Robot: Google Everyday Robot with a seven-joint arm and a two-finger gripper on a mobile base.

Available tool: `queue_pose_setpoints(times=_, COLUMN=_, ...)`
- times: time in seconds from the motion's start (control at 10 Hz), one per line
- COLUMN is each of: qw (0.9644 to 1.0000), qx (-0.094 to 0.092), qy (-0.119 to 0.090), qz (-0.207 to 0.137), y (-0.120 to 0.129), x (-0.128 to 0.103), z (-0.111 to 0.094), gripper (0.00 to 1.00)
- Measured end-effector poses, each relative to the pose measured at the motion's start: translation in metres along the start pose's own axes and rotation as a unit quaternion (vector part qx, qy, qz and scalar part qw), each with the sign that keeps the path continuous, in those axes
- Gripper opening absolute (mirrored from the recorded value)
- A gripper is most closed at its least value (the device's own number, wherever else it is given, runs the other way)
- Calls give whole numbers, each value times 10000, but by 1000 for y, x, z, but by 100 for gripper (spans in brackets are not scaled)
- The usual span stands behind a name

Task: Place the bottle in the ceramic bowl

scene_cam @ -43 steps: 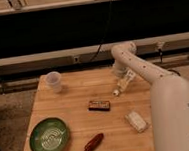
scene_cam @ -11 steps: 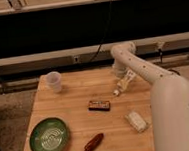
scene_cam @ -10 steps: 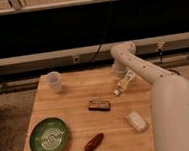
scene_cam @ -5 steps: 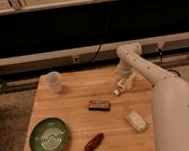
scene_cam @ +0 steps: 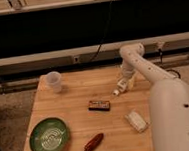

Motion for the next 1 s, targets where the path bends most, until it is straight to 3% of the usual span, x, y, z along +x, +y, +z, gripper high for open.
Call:
queue_pose_setpoints(times=0.3, qw=10000, qx=16, qy=-54, qz=-6, y=1, x=0, z=-3, gripper=17)
queue_pose_setpoints(times=0.5, qw=10000, qx=8, qy=-79, qz=-4, y=2, x=-1, z=-8, gripper=2)
queue_pose_setpoints(times=1.0, qw=9998, qx=146, qy=-109, qz=-66, y=-6, x=-22, z=-67, gripper=0)
